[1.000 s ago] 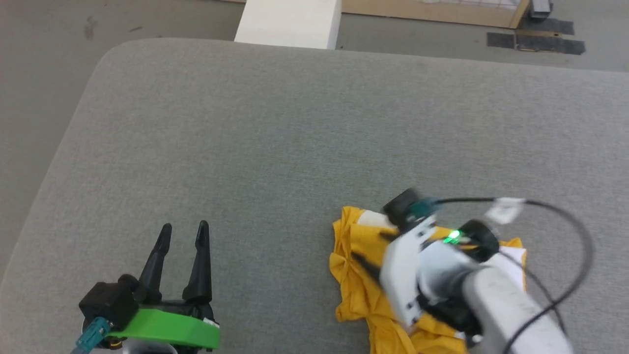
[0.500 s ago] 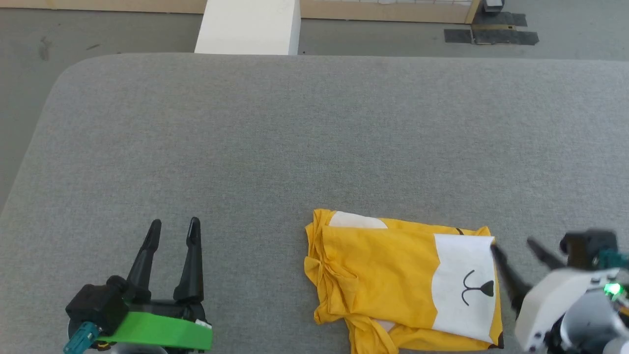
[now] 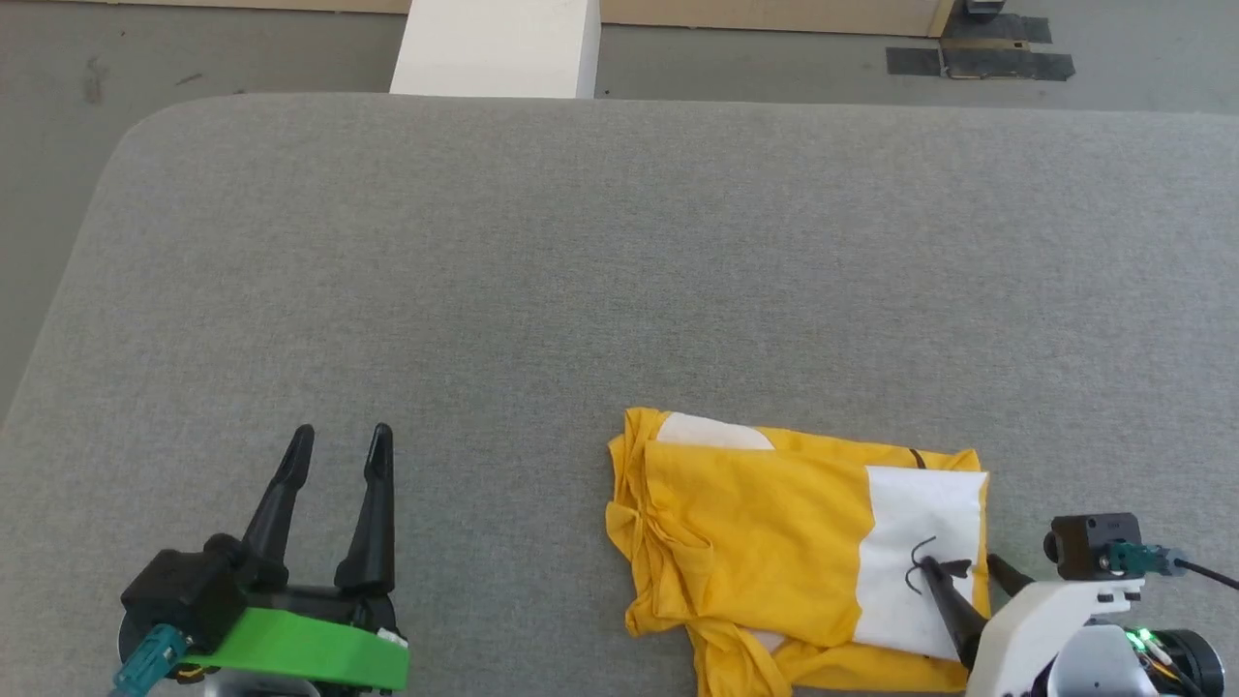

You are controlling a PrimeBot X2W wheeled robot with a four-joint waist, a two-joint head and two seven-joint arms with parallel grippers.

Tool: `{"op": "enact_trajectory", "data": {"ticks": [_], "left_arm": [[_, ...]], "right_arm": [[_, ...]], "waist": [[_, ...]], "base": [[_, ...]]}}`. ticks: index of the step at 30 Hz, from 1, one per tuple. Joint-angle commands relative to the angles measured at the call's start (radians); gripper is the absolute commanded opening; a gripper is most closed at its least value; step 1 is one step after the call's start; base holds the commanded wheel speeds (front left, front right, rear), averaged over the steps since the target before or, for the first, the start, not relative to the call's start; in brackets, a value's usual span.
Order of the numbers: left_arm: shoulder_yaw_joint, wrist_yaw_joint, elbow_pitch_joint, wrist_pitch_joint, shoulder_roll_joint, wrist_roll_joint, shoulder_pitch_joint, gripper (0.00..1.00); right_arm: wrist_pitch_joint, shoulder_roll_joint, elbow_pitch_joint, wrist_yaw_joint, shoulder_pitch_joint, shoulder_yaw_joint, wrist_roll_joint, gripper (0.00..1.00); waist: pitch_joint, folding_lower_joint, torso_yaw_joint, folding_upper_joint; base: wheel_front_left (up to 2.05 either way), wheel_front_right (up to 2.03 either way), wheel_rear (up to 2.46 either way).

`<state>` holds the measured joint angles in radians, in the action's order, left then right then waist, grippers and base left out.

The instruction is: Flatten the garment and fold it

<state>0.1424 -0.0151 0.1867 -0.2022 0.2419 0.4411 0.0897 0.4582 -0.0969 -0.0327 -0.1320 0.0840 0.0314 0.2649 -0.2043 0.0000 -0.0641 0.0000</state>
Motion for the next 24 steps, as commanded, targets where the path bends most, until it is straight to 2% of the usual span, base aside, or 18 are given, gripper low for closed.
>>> {"op": "enact_trajectory", "data": {"ticks": [1, 2, 8, 13, 24], "left_arm": [[0.001, 0.008, 0.007, 0.003, 0.008, -0.012, 0.0, 1.0], [0.002, 0.008, 0.008, 0.005, 0.009, -0.013, -0.001, 1.0], [0.009, 0.008, 0.018, 0.008, 0.014, -0.016, -0.004, 1.0], [0.001, 0.021, 0.04, -0.001, 0.016, -0.021, 0.002, 1.0], [-0.008, 0.034, 0.08, 0.006, 0.032, -0.025, 0.005, 1.0]], "right_arm": [[0.0, 0.007, -0.025, 0.001, -0.024, -0.006, 0.004, 0.35], [0.003, 0.008, -0.037, 0.001, -0.029, -0.013, 0.006, 0.0], [-0.013, 0.009, -0.053, 0.001, -0.055, -0.03, 0.022, 0.0], [-0.043, 0.005, -0.027, 0.001, -0.082, -0.038, 0.023, 0.0], [-0.021, -0.04, -0.005, 0.001, -0.198, -0.07, 0.018, 0.0]], "waist": [[-0.001, 0.0, -0.005, 0.0], [-0.001, 0.0, -0.007, 0.0], [0.018, 0.0, -0.006, 0.0], [0.043, 0.0, 0.031, 0.0], [0.037, 0.0, 0.172, 0.0]], "base": [[0.0, 0.0, 0.0], [0.0, 0.0, 0.0], [0.0, 0.0, 0.0], [0.0, 0.0, 0.0], [0.0, 0.0, 0.0]]}}
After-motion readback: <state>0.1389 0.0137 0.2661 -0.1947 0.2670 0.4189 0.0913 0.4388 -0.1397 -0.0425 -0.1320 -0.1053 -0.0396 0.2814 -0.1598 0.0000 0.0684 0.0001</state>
